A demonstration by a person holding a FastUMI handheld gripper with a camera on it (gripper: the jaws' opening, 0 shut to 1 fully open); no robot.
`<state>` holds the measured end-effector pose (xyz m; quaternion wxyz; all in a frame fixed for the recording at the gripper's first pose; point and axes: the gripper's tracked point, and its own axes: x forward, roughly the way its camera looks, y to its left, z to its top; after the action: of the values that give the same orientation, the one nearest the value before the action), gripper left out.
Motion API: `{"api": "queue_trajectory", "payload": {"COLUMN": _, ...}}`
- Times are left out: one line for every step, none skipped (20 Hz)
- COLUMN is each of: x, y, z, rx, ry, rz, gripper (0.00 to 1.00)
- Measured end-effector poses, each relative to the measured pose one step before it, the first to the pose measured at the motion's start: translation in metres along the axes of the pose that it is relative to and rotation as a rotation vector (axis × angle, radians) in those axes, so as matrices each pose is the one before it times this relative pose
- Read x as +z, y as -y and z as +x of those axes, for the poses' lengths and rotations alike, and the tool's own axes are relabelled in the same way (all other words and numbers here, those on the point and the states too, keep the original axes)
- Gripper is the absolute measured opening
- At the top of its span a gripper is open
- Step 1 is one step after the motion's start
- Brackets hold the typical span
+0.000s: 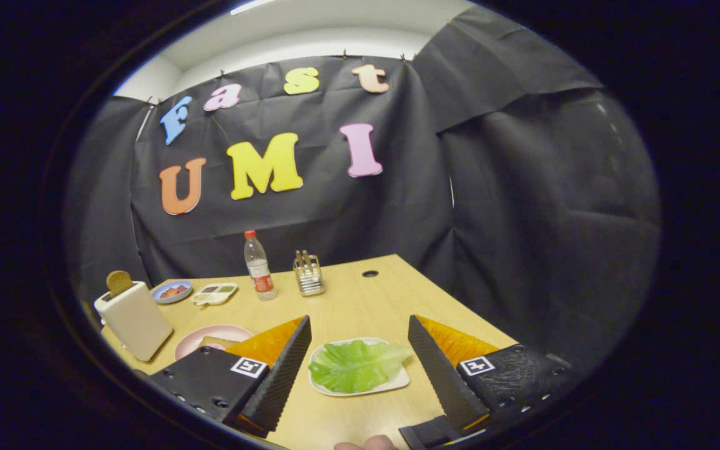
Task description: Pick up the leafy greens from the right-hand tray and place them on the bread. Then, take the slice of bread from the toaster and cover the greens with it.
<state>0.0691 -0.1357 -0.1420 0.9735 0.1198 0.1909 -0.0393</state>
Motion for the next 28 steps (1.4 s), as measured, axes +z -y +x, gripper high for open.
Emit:
{"api": "queue_trajectory", "payload": {"x": -0.00758, "y": 0.00612, "z": 0.01096, "rx": 0.00724, "ry": -0.04455, "rz": 0.04207, "gripper": 0.96}}
{"api": "queue_trajectory", "payload": {"x": -0.00896, "y": 0.00835, "z": 0.0111, "rx": 0.00086, "ry": -0.04469, "rz": 0.04183, "gripper": 0.96}}
{"api": "queue_trajectory", "payload": {"x": -0.00663, "y": 0.00699, "z": 0.01063, "rx": 0.00384, "ry": -0.03928, "rz": 0.03858, "gripper": 0.96}}
{"api": "queue_trajectory", "payload": {"x": -0.00524, "y": 0.00804, "z": 0.00961, "rx": -0.00623, "ry": -0.02893, "rz": 0.03579, "gripper": 0.96}}
{"api": "queue_trajectory", "payload": {"x": -0.00325, "y": 0.00798, "z": 0.00913, "rx": -0.01022, "ry": -0.02568, "rz": 0.02878, "gripper": 0.96}}
{"api": "queue_trajectory", "payload": {"x": -0.00542, "y": 0.00612, "z": 0.00747, "rx": -0.00954, "ry": -0.02055, "rz": 0.02229, "gripper": 0.96}}
{"api": "queue_trajectory", "payload": {"x": -0.0036, "y": 0.00456, "z": 0.00704, "rx": -0.00406, "ry": -0.01784, "rz": 0.02356, "gripper": 0.96}}
{"api": "queue_trajectory", "payload": {"x": -0.0039, "y": 0.00234, "z": 0.00456, "rx": -0.00133, "ry": -0.0191, "rz": 0.0238, "gripper": 0.96}}
{"api": "queue_trajectory", "payload": {"x": -0.00271, "y": 0.00273, "z": 0.00518, "rx": -0.00075, "ry": -0.01402, "rz": 0.02159, "gripper": 0.96}}
{"api": "queue_trajectory", "payload": {"x": -0.00153, "y": 0.00232, "z": 0.00531, "rx": -0.0005, "ry": -0.01049, "rz": 0.01663, "gripper": 0.96}}
{"api": "queue_trajectory", "payload": {"x": -0.00015, "y": 0.00267, "z": 0.00526, "rx": -0.00606, "ry": -0.00935, "rz": 0.01888, "gripper": 0.96}}
{"api": "queue_trajectory", "payload": {"x": -0.00047, "y": 0.00097, "z": 0.00575, "rx": -0.00325, "ry": -0.01092, "rz": 0.02416, "gripper": 0.96}}
{"api": "queue_trajectory", "payload": {"x": -0.00084, "y": 0.00022, "z": 0.00534, "rx": -0.00383, "ry": -0.01507, "rz": 0.0319, "gripper": 0.96}}
{"api": "queue_trajectory", "payload": {"x": 0.00118, "y": -0.00202, "z": 0.00496, "rx": 0.00649, "ry": -0.00687, "rz": 0.03773, "gripper": 0.96}}
{"api": "queue_trajectory", "payload": {"x": 0.00109, "y": 0.00201, "z": 0.00601, "rx": -0.00808, "ry": -0.00516, "rz": 0.03242, "gripper": 0.96}}
{"api": "queue_trajectory", "payload": {"x": -0.0007, "y": 0.00242, "z": 0.00349, "rx": -0.00051, "ry": -0.00793, "rz": 0.02649, "gripper": 0.94}}
{"api": "queue_trajectory", "payload": {"x": -0.00125, "y": 0.00073, "z": 0.00382, "rx": 0.00144, "ry": -0.01232, "rz": 0.02031, "gripper": 0.94}}
{"api": "queue_trajectory", "payload": {"x": -0.00059, "y": 0.00094, "z": 0.00067, "rx": 0.00413, "ry": -0.00807, "rz": 0.01737, "gripper": 0.93}}
{"api": "queue_trajectory", "payload": {"x": 0.00012, "y": 0.00348, "z": 0.00175, "rx": -0.01143, "ry": -0.0106, "rz": 0.01616, "gripper": 0.82}}
{"api": "queue_trajectory", "payload": {"x": 0.00104, "y": 0.00101, "z": 0.00043, "rx": -0.00099, "ry": 0.00087, "rz": 0.01342, "gripper": 0.71}}
{"api": "queue_trajectory", "payload": {"x": -0.00055, "y": 0.00341, "z": 0.00459, "rx": -0.01409, "ry": -0.00999, "rz": 0.0052, "gripper": 0.6}}
{"api": "queue_trajectory", "payload": {"x": -0.0011, "y": 0.00127, "z": 0.00353, "rx": -0.01216, "ry": -0.00522, "rz": 0.00418, "gripper": 0.49}}
{"api": "queue_trajectory", "payload": {"x": 0.00075, "y": 0.00078, "z": -0.0014, "rx": -0.00882, "ry": -0.00069, "rz": 0.00049, "gripper": 0.38}}
{"api": "queue_trajectory", "payload": {"x": -0.00027, "y": -0.00125, "z": 0.00023, "rx": 0.00637, "ry": -0.00267, "rz": 0.00007, "gripper": 0.27}}
{"api": "queue_trajectory", "payload": {"x": 0.00419, "y": 0.0005, "z": -0.0002, "rx": 0.00124, "ry": 0.00393, "rz": -0.00334, "gripper": 0.19}}
{"api": "queue_trajectory", "payload": {"x": -0.00041, "y": -0.00011, "z": -0.00078, "rx": 0.00298, "ry": -0.00799, "rz": 0.00352, "gripper": 0.06}}
{"api": "queue_trajectory", "payload": {"x": -0.00059, "y": 0.00015, "z": -0.00147, "rx": 0.00345, "ry": -0.00908, "rz": 0.00056, "gripper": 0.03}}
{"api": "queue_trajectory", "payload": {"x": 0.00201, "y": -0.00197, "z": -0.00196, "rx": 0.01295, "ry": 0.00378, "rz": -0.00692, "gripper": 0.03}}
